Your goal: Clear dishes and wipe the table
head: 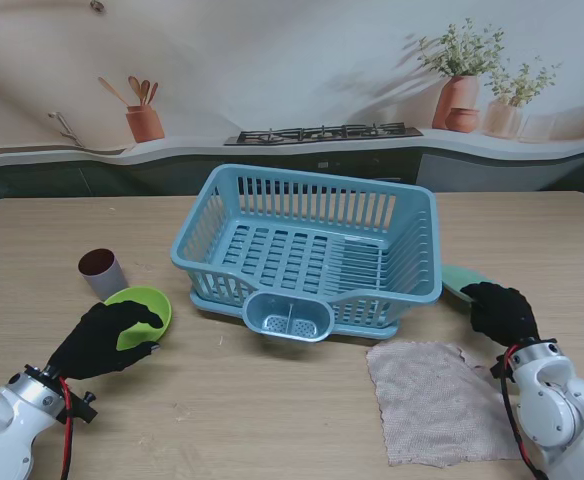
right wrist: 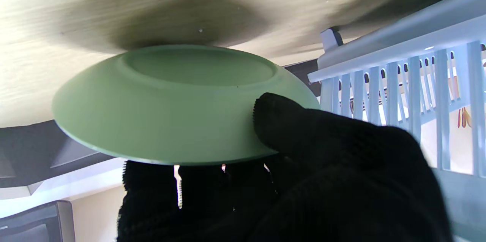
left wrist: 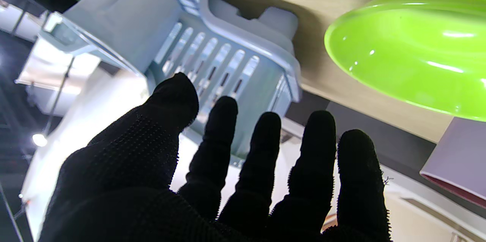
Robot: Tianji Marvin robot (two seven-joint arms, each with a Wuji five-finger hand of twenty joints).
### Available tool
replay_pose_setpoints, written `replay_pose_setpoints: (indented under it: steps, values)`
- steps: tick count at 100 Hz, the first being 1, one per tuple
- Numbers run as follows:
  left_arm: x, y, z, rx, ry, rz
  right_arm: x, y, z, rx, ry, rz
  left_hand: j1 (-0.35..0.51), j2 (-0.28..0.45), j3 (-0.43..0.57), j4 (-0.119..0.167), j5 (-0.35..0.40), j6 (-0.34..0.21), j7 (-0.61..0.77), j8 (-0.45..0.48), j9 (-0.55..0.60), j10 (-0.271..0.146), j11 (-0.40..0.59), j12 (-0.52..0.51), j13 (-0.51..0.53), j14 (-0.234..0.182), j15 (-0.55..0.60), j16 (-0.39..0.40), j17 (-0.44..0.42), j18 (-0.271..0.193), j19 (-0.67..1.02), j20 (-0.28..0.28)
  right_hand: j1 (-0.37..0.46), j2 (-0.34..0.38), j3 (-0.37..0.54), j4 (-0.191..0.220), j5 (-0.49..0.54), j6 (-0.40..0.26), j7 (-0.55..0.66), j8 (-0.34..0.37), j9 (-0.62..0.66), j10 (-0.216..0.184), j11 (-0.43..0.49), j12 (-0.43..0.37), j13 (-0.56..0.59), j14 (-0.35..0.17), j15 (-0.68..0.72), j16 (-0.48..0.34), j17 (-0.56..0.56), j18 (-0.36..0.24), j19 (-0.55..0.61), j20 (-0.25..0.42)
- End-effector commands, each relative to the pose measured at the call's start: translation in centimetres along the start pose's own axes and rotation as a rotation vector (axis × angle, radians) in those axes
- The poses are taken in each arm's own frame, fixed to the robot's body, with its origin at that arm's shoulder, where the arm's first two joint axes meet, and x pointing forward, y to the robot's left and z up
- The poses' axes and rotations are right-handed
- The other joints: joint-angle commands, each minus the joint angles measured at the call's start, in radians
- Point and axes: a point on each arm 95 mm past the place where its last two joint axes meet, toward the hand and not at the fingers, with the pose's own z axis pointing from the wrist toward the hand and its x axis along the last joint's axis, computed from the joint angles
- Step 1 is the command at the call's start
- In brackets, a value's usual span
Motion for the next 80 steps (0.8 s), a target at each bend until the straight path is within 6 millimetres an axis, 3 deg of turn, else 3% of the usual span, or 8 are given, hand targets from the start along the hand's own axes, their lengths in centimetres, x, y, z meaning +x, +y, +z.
replay_pose_setpoints:
  steps: [1, 44, 80]
  values:
    - [0.1, 0.2, 0.0, -0.01, 0.001, -0.004, -0.1, 0.0, 0.0, -0.004, 0.009, -0.007, 0.043, 0.024, -0.018, -0.021, -0.019, -0.023, -0.005, -0.003, -0.016, -0.033, -0.009, -0.018, -0.018, -0.024, -0.005, -0.004, -0.017, -0.014, -0.029, -0.023, 0.13, 0.026, 0.094, -0.005, 0.124, -0.026, 0.17, 0.072, 0.034, 0.015, 0.031, 0.016, 0.048, 0.039, 0.06, 0.027, 0.087, 0.034, 0.167, 0.041]
    - [0.1, 0.1, 0.1, -0.008, 0.003, -0.006, 0.2, 2.0, 0.5, -0.127, 0.059, -0.022, 0.05, 0.035, -0.038, -0.019, -0.017, -0.022, -0.007, -0.003, -0.016, -0.032, -0.01, -0.018, -0.019, -0.022, -0.006, -0.003, -0.018, -0.015, -0.029, -0.024, 0.135, -0.039, 0.144, -0.037, 0.184, -0.018, 0.25, 0.078, 0.146, 0.069, 0.073, 0.028, 0.193, 0.103, 0.195, 0.077, 0.288, 0.035, 0.289, 0.044]
    - [0.1, 0.1, 0.0, -0.004, 0.002, -0.008, 0.5, 3.7, 1.4, -0.235, 0.073, -0.011, 0.054, 0.042, -0.052, -0.017, -0.016, -0.021, -0.008, -0.003, -0.015, -0.033, -0.011, -0.019, -0.019, -0.021, -0.006, -0.003, -0.02, -0.015, -0.03, -0.024, 0.139, -0.056, 0.154, -0.049, 0.191, -0.007, 0.27, 0.063, 0.159, 0.085, 0.082, 0.028, 0.228, 0.116, 0.217, 0.088, 0.337, 0.04, 0.31, 0.018]
